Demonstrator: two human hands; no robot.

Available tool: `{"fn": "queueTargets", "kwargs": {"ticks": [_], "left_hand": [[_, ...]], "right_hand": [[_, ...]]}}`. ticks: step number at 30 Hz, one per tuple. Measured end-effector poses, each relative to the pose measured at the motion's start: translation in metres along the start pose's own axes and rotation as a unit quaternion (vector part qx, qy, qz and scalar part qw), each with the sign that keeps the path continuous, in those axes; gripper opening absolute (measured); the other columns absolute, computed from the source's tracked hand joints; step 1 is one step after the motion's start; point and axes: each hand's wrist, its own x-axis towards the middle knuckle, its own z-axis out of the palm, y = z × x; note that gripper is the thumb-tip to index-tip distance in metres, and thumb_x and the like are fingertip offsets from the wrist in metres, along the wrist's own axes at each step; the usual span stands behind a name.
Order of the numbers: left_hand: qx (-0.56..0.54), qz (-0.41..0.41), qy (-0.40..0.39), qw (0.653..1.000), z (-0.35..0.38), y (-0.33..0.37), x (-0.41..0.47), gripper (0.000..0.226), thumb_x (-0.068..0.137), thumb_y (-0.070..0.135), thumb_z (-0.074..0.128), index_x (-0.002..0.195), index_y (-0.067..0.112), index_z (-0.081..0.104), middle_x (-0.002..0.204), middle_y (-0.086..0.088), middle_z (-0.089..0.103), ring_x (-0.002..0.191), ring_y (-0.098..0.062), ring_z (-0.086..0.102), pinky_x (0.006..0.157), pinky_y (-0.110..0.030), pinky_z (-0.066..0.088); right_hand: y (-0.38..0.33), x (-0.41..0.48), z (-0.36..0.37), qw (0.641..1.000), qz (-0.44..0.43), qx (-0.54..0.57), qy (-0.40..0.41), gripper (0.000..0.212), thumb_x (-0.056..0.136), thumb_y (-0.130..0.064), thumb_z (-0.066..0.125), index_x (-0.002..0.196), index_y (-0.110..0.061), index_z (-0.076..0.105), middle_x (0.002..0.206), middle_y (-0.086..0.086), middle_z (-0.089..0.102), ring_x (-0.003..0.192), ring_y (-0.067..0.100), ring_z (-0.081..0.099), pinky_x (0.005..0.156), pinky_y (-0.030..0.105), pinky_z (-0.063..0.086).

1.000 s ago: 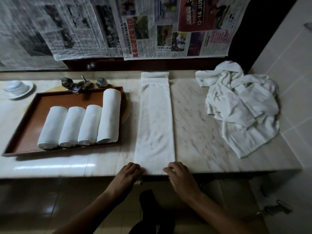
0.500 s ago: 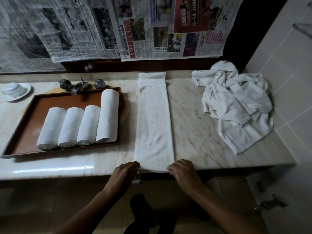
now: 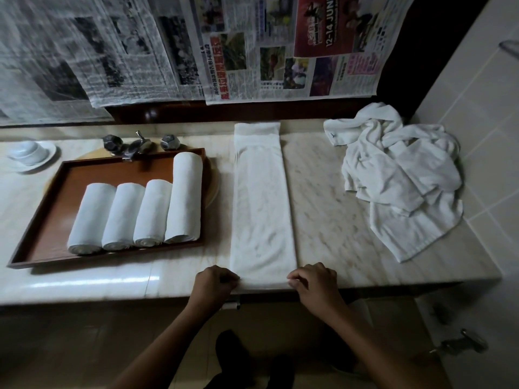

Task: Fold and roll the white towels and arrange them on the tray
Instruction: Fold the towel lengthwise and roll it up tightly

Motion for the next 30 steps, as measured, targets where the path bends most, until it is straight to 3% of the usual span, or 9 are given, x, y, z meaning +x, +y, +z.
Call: {"fn": "queueTargets", "kwargs": {"ticks": [5, 7, 10, 14, 17, 22, 27, 30], "left_hand": [[-0.010, -0.020, -0.025, 0.999, -0.003, 0.008, 0.010, 0.013, 0.086, 0.012, 0.075, 0.095, 0.019, 0.081, 0.076, 0.011, 0.069, 0.058, 0.001, 0.061, 0.054, -0.004, 0.041], [0.019, -0.001, -0.014, 1.000, -0.002, 0.010, 0.009, 0.014, 0.085, 0.012, 0.074, 0.095, 0.020, 0.078, 0.079, 0.010, 0.063, 0.065, -0.001, 0.056, 0.054, -0.007, 0.039], [0.062, 0.084, 0.024, 0.994, 0.009, 0.006, 0.002, 0.021, 0.083, 0.004, 0.071, 0.095, 0.021, 0.071, 0.090, 0.007, 0.052, 0.074, -0.005, 0.049, 0.060, -0.011, 0.034], [0.174, 0.221, 0.005, 0.959, 0.026, 0.002, -0.009, 0.036, 0.073, -0.010, 0.070, 0.094, 0.020, 0.068, 0.096, 0.003, 0.057, 0.085, -0.015, 0.052, 0.064, -0.029, 0.050], [0.198, 0.254, 0.009, 0.947, 0.032, -0.007, -0.010, 0.044, 0.059, -0.010, 0.071, 0.090, 0.021, 0.066, 0.090, 0.004, 0.057, 0.082, -0.016, 0.051, 0.060, -0.027, 0.046], [0.208, 0.299, 0.003, 0.931, 0.027, -0.010, -0.007, 0.029, 0.073, 0.004, 0.068, 0.097, 0.021, 0.069, 0.093, 0.005, 0.059, 0.084, -0.016, 0.050, 0.065, -0.029, 0.049], [0.223, 0.310, -0.041, 0.923, 0.019, -0.013, 0.002, 0.041, 0.070, 0.011, 0.079, 0.107, 0.023, 0.069, 0.099, 0.005, 0.060, 0.088, -0.019, 0.055, 0.068, -0.032, 0.050], [0.228, 0.325, -0.052, 0.916, 0.013, -0.014, 0.009, 0.036, 0.073, 0.008, 0.077, 0.106, 0.022, 0.069, 0.097, 0.003, 0.061, 0.087, -0.020, 0.056, 0.067, -0.032, 0.049]], "right_hand": [[-0.011, 0.008, -0.005, 0.999, 0.026, -0.017, -0.007, 0.006, 0.093, -0.036, 0.069, 0.098, -0.035, 0.071, 0.100, -0.016, 0.064, 0.104, 0.010, 0.052, 0.092, 0.036, 0.034], [-0.011, 0.008, -0.003, 1.000, 0.007, -0.010, 0.000, 0.013, 0.090, -0.029, 0.074, 0.100, -0.034, 0.070, 0.099, -0.016, 0.060, 0.102, 0.011, 0.052, 0.090, 0.036, 0.040], [-0.011, 0.004, 0.001, 0.998, -0.059, 0.006, 0.001, 0.021, 0.087, -0.010, 0.074, 0.099, -0.026, 0.068, 0.099, -0.012, 0.054, 0.099, 0.013, 0.052, 0.080, 0.031, 0.049], [-0.017, -0.001, 0.008, 0.992, -0.124, -0.018, -0.001, 0.028, 0.085, 0.003, 0.065, 0.093, -0.022, 0.070, 0.099, -0.006, 0.055, 0.095, 0.016, 0.057, 0.070, 0.036, 0.056], [-0.016, -0.005, 0.014, 0.988, -0.148, -0.040, 0.001, 0.029, 0.083, 0.002, 0.060, 0.095, -0.022, 0.070, 0.100, -0.005, 0.055, 0.095, 0.020, 0.058, 0.071, 0.038, 0.056], [-0.015, -0.007, 0.008, 0.982, -0.169, -0.082, -0.030, 0.032, 0.079, -0.010, 0.052, 0.104, -0.026, 0.063, 0.105, -0.006, 0.054, 0.097, 0.019, 0.052, 0.078, 0.036, 0.050], [-0.015, -0.005, 0.005, 0.978, -0.171, -0.108, -0.059, 0.030, 0.084, -0.014, 0.054, 0.110, -0.029, 0.058, 0.112, -0.007, 0.051, 0.104, 0.018, 0.049, 0.082, 0.035, 0.047], [-0.014, -0.001, 0.003, 0.975, -0.176, -0.118, -0.066, 0.033, 0.085, -0.010, 0.054, 0.111, -0.031, 0.056, 0.113, -0.008, 0.052, 0.104, 0.018, 0.049, 0.082, 0.035, 0.046]]}}
